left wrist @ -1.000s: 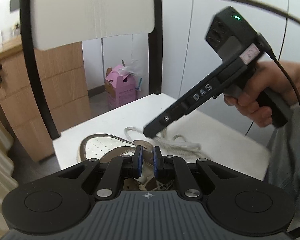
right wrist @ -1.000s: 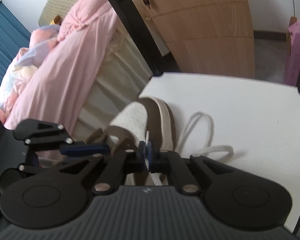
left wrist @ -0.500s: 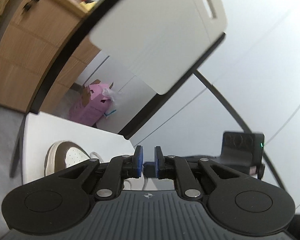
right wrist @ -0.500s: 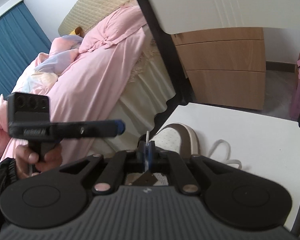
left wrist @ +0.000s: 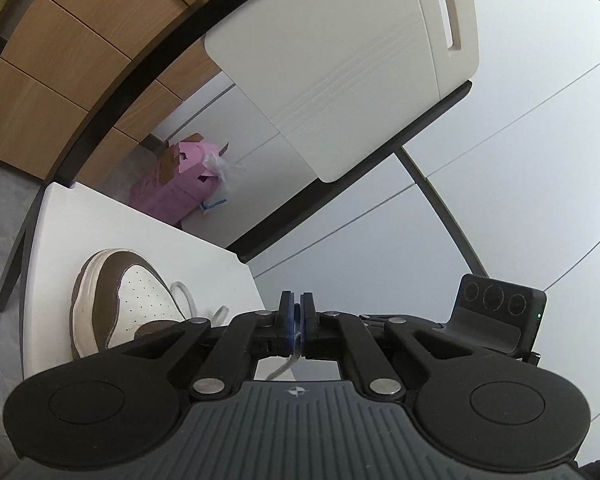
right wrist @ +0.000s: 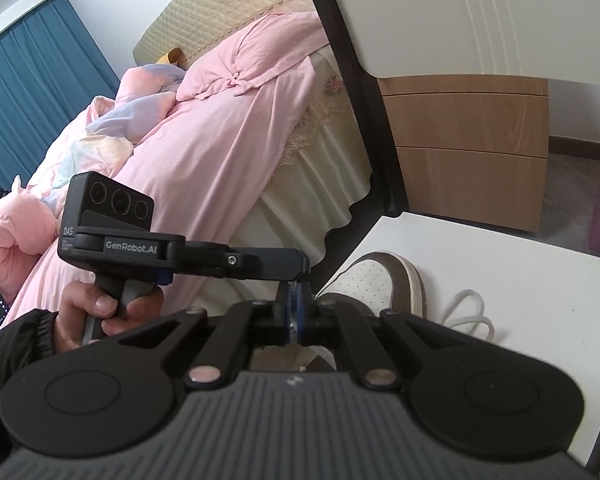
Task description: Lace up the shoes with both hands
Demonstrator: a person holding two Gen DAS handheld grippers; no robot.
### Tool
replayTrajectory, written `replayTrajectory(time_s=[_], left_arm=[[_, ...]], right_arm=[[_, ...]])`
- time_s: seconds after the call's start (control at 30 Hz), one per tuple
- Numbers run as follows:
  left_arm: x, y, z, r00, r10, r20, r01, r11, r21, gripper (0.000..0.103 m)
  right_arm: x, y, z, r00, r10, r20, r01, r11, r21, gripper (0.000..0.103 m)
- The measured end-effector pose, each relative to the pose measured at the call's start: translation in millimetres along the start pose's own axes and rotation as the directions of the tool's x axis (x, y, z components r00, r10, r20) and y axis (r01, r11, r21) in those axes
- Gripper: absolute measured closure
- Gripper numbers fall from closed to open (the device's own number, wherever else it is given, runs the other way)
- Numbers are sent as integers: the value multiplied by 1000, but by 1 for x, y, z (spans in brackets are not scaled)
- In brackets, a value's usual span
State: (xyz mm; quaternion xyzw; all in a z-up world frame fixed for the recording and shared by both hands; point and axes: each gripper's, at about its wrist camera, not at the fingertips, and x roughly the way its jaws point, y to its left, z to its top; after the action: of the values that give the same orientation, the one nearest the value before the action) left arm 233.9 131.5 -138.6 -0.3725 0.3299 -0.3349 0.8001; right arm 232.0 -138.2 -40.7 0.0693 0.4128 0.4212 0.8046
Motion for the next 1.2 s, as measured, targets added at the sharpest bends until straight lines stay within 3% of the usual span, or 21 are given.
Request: replayTrajectory(time_s=[0.27,0.37,0.43,0.57,0.7,0.83,0.9,1.2], left_arm=[[-7,9,2,999,28,46,-26,998,-58,100],[-10,12,3,997,15,76,-9,997,-82,100],[-11,13,3,995,0,99,10,995,-100,100],[-13,16,4,990,-31,136,50,988,-145,100],[-16,18,5,988,-39,152,64,984,-165,100],[-17,20,6,987,-41,157,70,980,-184,100],[-17,20,6,988,-38,148,65,981,-183,100],[-15,20,5,988,-50,144,76,981,-178,100]], right_arm=[[-3,-4,-4,999,-23,30,21,998,65,96],[-2,-8,-11,996,61,64,-71,982,175,96],[3,-11,-18,987,135,89,-155,949,276,94],[23,-21,-40,962,220,163,-273,829,487,89],[29,-34,-53,936,215,279,-346,711,612,88],[23,-46,-63,895,164,414,-422,610,671,84],[21,-49,-64,881,149,450,-445,585,678,84],[15,-62,-68,866,100,490,-464,529,711,84]])
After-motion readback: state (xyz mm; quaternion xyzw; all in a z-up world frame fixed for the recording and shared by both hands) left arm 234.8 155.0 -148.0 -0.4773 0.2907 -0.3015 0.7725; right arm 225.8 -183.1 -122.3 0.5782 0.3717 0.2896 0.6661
